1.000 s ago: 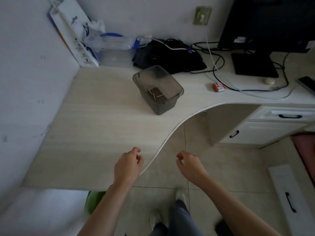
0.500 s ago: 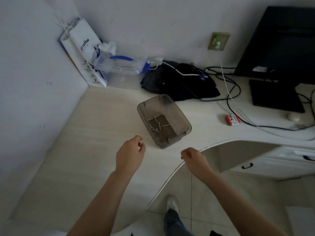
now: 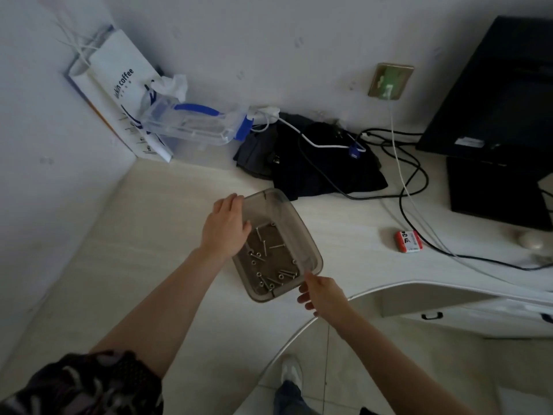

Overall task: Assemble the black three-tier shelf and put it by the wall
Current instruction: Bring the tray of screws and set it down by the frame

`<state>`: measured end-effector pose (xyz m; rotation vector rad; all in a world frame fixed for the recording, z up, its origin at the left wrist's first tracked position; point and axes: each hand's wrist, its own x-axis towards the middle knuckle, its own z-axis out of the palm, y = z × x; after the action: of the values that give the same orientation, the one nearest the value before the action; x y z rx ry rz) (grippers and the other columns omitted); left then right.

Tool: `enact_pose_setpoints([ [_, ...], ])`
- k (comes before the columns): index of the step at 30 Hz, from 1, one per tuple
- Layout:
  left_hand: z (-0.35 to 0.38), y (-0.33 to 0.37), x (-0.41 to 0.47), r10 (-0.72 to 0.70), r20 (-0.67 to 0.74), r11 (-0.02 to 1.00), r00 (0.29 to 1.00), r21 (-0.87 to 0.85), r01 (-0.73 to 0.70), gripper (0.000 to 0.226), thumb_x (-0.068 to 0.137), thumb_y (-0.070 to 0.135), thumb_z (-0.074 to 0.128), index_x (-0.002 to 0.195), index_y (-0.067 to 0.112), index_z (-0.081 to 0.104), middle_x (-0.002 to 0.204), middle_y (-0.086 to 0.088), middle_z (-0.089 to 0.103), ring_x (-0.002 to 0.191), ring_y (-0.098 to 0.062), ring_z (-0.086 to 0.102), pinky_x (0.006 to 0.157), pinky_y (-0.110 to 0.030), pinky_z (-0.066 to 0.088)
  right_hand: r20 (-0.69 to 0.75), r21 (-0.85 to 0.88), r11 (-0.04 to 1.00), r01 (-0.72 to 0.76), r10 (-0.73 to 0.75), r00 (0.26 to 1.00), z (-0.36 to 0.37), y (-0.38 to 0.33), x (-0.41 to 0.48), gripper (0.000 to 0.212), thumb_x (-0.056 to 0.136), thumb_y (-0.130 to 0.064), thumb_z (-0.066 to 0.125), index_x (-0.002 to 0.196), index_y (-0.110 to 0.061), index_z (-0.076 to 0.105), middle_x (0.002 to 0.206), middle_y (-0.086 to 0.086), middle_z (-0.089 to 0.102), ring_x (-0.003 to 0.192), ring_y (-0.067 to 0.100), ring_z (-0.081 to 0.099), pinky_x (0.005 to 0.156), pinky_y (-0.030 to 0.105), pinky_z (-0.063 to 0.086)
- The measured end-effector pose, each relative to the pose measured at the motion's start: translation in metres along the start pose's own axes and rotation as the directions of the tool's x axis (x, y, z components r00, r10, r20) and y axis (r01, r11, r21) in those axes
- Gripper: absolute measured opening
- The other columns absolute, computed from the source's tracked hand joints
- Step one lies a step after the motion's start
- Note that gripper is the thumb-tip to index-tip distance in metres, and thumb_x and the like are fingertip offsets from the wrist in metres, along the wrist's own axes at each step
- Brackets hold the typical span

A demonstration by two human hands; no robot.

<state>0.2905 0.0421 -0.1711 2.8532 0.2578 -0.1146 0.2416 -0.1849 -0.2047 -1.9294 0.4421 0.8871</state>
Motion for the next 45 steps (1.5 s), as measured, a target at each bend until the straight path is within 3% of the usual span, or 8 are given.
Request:
enact_pose_setpoints([
  [4, 0.005, -0.001, 0.021, -0.092, 0.102, 0.984, 0.991, -0.142, 0.106, 0.073, 0.101, 0.028, 0.058, 0.159, 0.007, 0.019, 0.161, -0.015, 0.031, 0.152, -0.033, 0.020, 0.121, -0.045, 0.027, 0.039, 0.016, 0.999, -0.030, 0.030, 0.999, -0.003, -0.002, 0.003, 0.042, 0.104, -0.038, 0.040, 0.080, -0.011, 0.063, 0.072, 0.003, 0.069, 0.056, 0.013, 0.059, 0.046, 0.017, 0.040],
  [8, 0.014, -0.001, 0.020, -0.111, 0.113, 0.985, 0.987, -0.121, 0.125, 0.073, 0.101, 0.032, 0.059, 0.158, 0.007, 0.022, 0.159, -0.016, 0.035, 0.148, -0.034, 0.028, 0.121, -0.044, 0.027, 0.068, -0.035, 0.999, -0.031, 0.033, 0.997, -0.009, -0.006, 0.009, 0.045, 0.104, -0.036, 0.039, 0.078, -0.010, 0.065, 0.068, 0.001, 0.070, 0.051, 0.008, 0.059, 0.043, 0.014, 0.040],
  [15, 0.020, 0.001, 0.003, -0.200, 0.114, 0.960, 0.973, -0.179, 0.218, 0.077, 0.097, 0.027, 0.064, 0.158, 0.008, 0.020, 0.156, -0.016, 0.034, 0.140, -0.038, 0.031, 0.112, -0.048, 0.035, 0.039, -0.056, 0.998, 0.005, -0.002, 0.999, -0.036, -0.013, 0.023, 0.041, 0.102, -0.034, 0.043, 0.076, -0.011, 0.066, 0.060, -0.003, 0.070, 0.049, 0.008, 0.060, 0.046, 0.016, 0.042],
  [23, 0.026, 0.001, -0.017, -0.309, 0.141, 0.896, 0.940, -0.288, 0.338, 0.072, 0.097, 0.022, 0.064, 0.156, 0.011, 0.024, 0.142, -0.018, 0.039, 0.126, -0.038, 0.049, 0.104, -0.048, 0.046, -0.018, -0.079, 0.995, 0.068, -0.069, 0.997, -0.059, -0.019, 0.026, 0.034, 0.102, -0.028, 0.046, 0.082, -0.009, 0.064, 0.069, 0.004, 0.074, 0.057, 0.015, 0.069, 0.052, 0.023, 0.051],
  [30, 0.030, -0.001, -0.036, -0.357, 0.169, 0.867, 0.918, -0.306, 0.394, 0.068, 0.099, 0.026, 0.061, 0.156, 0.016, 0.025, 0.130, -0.015, 0.054, 0.116, -0.037, 0.060, 0.095, -0.048, 0.050, -0.077, -0.028, 0.997, 0.077, -0.079, 0.994, -0.061, -0.019, 0.018, 0.027, 0.100, -0.028, 0.050, 0.090, -0.005, 0.059, 0.071, 0.010, 0.068, 0.063, 0.028, 0.072, 0.060, 0.036, 0.061],
  [36, 0.033, -0.003, -0.056, -0.286, 0.144, 0.936, 0.947, -0.168, 0.308, 0.047, 0.100, 0.027, 0.058, 0.143, 0.016, 0.042, 0.095, -0.015, 0.069, 0.091, -0.036, 0.067, 0.067, -0.038, 0.048, -0.152, -0.290, 0.940, 0.180, -0.231, 0.961, -0.060, -0.003, 0.008, 0.019, 0.097, -0.029, 0.053, 0.099, -0.012, 0.045, 0.090, 0.012, 0.062, 0.085, 0.036, 0.062, 0.077, 0.045, 0.054],
  [42, 0.034, 0.000, -0.080, -0.241, 0.074, 0.954, 0.968, -0.165, 0.250, 0.026, 0.100, 0.031, 0.058, 0.119, 0.013, 0.054, 0.071, -0.004, 0.058, 0.068, -0.029, 0.059, 0.056, -0.032, 0.036, -0.221, -0.301, 0.932, 0.204, -0.276, 0.935, -0.058, 0.021, 0.003, 0.013, 0.097, -0.020, 0.054, 0.102, -0.010, 0.047, 0.074, -0.001, 0.052, 0.067, 0.021, 0.054, 0.060, 0.031, 0.046],
  [45, 0.034, 0.003, -0.095, -0.219, 0.040, 0.953, 0.975, -0.204, 0.222, 0.024, 0.099, 0.031, 0.061, 0.115, 0.014, 0.054, 0.071, -0.003, 0.060, 0.064, -0.026, 0.055, 0.055, -0.031, 0.035, -0.277, -0.317, 0.928, 0.197, -0.289, 0.916, -0.056, 0.035, -0.006, 0.010, 0.097, -0.020, 0.054, 0.101, -0.015, 0.046, 0.070, -0.006, 0.049, 0.061, 0.006, 0.046, 0.047, 0.017, 0.032],
])
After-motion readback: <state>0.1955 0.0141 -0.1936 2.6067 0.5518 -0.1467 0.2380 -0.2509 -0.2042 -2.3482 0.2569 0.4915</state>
